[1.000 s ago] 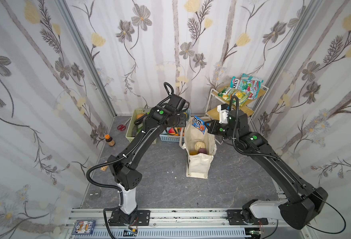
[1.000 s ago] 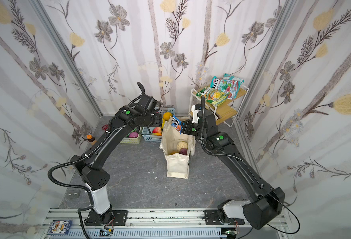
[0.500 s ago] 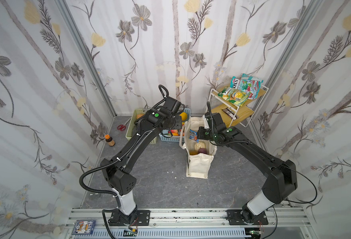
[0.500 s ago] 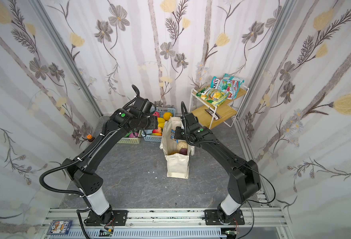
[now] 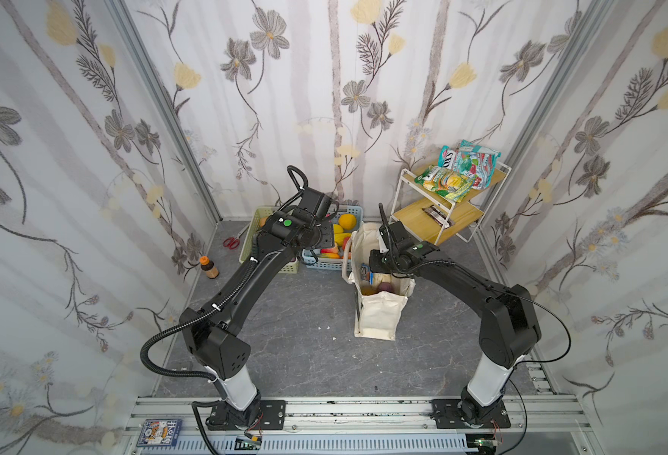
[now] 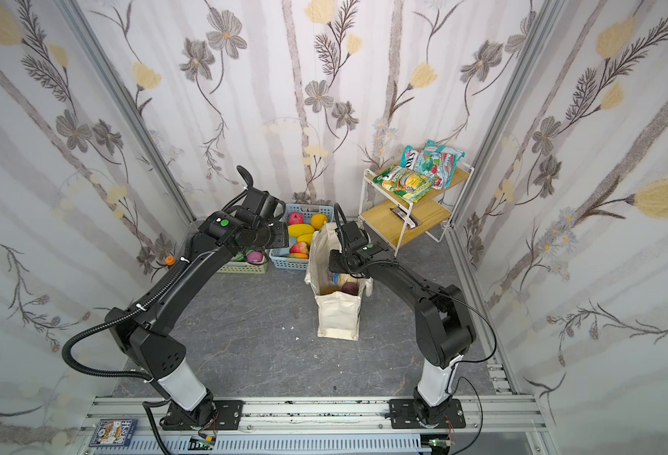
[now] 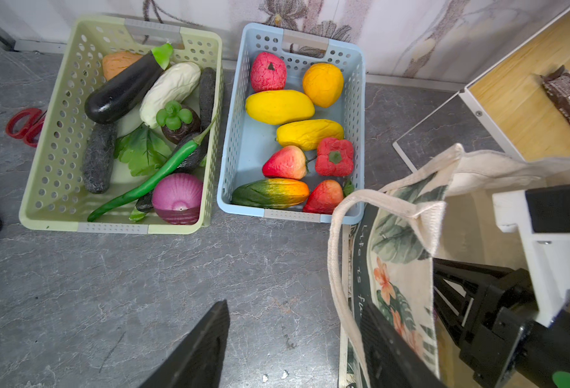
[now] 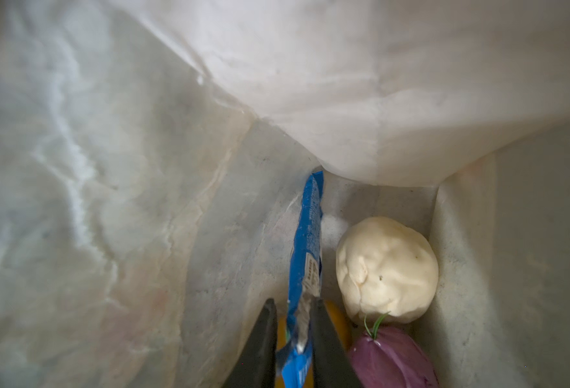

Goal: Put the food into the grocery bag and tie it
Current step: 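Lower the M&M's pack into the tote bag and open the right gripper, then raise the right gripper over the bag while the left gripper reaches into the blue basket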

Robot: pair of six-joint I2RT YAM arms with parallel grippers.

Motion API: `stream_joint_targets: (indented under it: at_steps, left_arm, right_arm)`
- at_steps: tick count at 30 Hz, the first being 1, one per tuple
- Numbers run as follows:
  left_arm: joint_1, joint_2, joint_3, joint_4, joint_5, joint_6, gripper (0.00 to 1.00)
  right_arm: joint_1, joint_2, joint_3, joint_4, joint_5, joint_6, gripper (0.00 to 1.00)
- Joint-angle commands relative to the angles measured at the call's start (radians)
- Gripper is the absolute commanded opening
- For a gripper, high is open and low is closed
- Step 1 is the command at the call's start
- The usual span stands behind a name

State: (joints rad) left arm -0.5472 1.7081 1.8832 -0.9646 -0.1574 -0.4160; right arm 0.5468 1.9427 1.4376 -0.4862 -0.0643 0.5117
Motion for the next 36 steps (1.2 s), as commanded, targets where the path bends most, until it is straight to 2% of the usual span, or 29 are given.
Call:
stream_joint_targets:
  at_steps: [1, 8, 13, 22, 26, 28, 36]
  left_arm:
    - [0.015, -0.005, -0.020, 0.029, -0.019, -0.001, 0.65]
    - [0.048, -0.014, -0.042, 0.036, -0.021, 0.005, 0.65]
    - [0.056, 0.026, -0.022, 0.035, 0.001, 0.017, 0.65]
    - [0.076, 0.137, 0.027, 0.051, 0.033, 0.026, 0.68]
    - [0.081, 0.213, 0.068, 0.052, 0.045, 0.028, 0.73]
    - [0.082, 0.259, 0.097, 0.051, 0.048, 0.028, 0.77]
    - [0.091, 0.406, 0.156, 0.144, 0.035, 0.063, 0.83]
  right_arm:
    - [-0.012, -0.011, -0.020, 0.018, 0.004, -0.012, 0.26]
    - [-0.045, -0.066, -0.026, 0.016, -0.059, -0.020, 0.46]
    - [-0.070, -0.133, 0.064, -0.022, -0.107, -0.044, 0.62]
    - [-0.114, -0.271, 0.140, -0.054, -0.121, -0.067, 0.69]
    - [-0.113, -0.332, 0.140, -0.039, -0.124, -0.091, 0.72]
    - [-0.109, -0.373, 0.127, -0.021, -0.134, -0.107, 0.77]
    - [-0.092, -0.464, 0.077, 0.018, -0.124, -0.108, 0.79]
